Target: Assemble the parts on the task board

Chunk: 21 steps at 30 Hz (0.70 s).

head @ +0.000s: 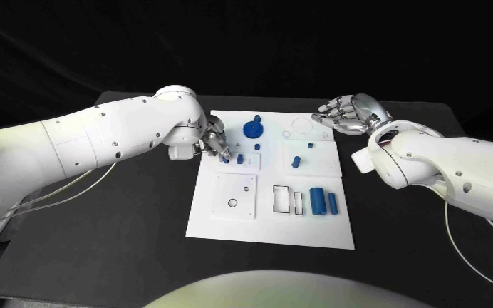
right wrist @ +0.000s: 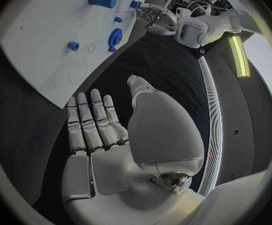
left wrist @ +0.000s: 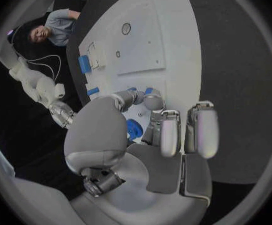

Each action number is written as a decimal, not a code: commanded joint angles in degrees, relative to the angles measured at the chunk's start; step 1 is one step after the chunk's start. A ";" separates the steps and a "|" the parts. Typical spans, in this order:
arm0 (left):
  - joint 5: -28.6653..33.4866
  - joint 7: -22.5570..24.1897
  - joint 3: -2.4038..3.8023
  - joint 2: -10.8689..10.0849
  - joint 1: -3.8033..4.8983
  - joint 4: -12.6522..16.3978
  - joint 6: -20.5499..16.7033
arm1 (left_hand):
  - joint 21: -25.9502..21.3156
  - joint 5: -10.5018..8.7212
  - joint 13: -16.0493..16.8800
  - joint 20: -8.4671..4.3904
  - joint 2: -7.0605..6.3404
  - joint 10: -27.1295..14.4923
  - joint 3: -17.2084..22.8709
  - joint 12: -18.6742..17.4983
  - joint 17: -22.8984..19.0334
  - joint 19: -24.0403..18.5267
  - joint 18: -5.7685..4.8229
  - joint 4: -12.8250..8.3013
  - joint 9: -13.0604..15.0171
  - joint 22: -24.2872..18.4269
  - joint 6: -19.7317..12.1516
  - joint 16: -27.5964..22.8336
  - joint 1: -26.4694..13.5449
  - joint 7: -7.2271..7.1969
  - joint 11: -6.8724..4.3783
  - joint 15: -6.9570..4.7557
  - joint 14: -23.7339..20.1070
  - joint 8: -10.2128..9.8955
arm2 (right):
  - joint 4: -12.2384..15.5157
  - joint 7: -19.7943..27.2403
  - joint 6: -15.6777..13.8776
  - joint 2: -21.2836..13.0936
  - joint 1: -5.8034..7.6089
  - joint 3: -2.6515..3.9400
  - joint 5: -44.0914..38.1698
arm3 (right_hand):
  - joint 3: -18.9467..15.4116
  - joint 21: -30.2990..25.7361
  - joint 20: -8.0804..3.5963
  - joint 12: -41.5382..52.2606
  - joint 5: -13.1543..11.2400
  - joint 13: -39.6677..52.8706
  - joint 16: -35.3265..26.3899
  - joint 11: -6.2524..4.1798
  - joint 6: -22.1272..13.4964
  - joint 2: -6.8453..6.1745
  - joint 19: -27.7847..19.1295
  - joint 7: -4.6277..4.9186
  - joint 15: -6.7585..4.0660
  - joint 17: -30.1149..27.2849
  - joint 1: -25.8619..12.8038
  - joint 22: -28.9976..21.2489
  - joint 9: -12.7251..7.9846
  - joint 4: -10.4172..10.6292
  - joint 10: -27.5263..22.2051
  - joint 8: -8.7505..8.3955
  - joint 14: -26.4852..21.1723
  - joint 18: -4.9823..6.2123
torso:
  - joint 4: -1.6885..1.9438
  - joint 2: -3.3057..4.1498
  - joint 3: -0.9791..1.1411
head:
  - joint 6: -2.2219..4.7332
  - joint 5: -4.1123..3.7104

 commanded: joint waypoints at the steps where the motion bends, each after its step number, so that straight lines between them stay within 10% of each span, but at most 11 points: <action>1: 0.63 -1.08 -0.14 0.26 -0.15 -0.05 3.24 | -0.23 0.48 -0.13 -0.37 0.16 0.51 8.43 -0.36 13.52 2.10 -0.52 -8.78 -0.22 12.31 2.14 0.27 -0.68 -1.82 -0.13 -0.23 5.62 -0.08 | 0.07 0.67 0.74 0.03 -0.03 0.00 -0.24 | 0.03 -0.22 0.03 -0.18 0.18 -0.05 0.28 0.17 -0.35 0.35 -0.48 5.36 0.05 -0.10 -0.06 -0.06 -0.09 -0.13 0.40 0.28 -0.22 -0.81 | 0.01 -0.04 0.02 | -0.07 -0.02; 10: 1.39 -1.45 -0.17 0.48 -0.15 -0.73 2.01 | -0.41 -5.30 -0.27 -0.37 -0.21 0.44 0.47 -0.70 13.21 2.01 -0.52 -3.30 -1.22 12.26 1.96 0.08 -7.06 -2.60 -0.61 -0.34 5.55 -1.99 | 0.08 0.62 0.75 -0.02 -0.03 0.00 -0.23 | 0.03 -0.22 0.03 -0.18 0.18 -0.05 0.28 0.17 -0.35 0.35 -0.48 5.36 0.05 -0.10 -0.06 -0.06 -0.09 -0.13 0.40 0.28 -0.22 -0.81 | -0.02 -0.02 0.00 | -0.06 -0.08; 15: 1.57 -1.10 -0.17 0.44 -0.15 -0.94 0.80 | -0.59 -12.79 -0.24 -0.27 -1.26 0.07 -3.29 -0.62 12.98 2.01 -0.51 1.22 -1.81 12.24 2.41 -0.07 -10.36 -2.48 -0.51 -0.20 5.50 -2.75 | 0.10 0.58 0.76 -0.07 -0.03 0.00 -0.23 | 0.03 -0.22 0.03 -0.18 0.18 -0.05 0.28 0.17 -0.35 0.35 -0.48 5.36 0.05 -0.10 -0.06 -0.06 -0.09 -0.13 0.40 0.28 -0.22 -0.81 | 0.01 -0.04 0.01 | -0.10 -0.15; 21: 1.67 -0.72 -0.17 0.29 -0.15 -0.96 -0.33 | -0.76 -9.02 -0.17 -0.26 -1.96 -0.17 -8.91 -0.56 12.85 2.00 -0.49 4.53 -1.85 12.22 2.68 -0.15 -10.47 -2.42 -0.48 -0.16 5.47 -2.79 | 0.23 0.65 0.70 -0.18 -0.03 0.01 -0.23 | 0.16 -0.20 0.04 -0.22 0.21 -0.05 0.34 0.17 -0.39 0.39 -0.64 5.37 0.07 -0.21 -0.03 -0.14 -0.19 -0.15 0.39 0.34 -0.29 -0.81 | -0.02 -0.07 0.01 | 0.03 -0.23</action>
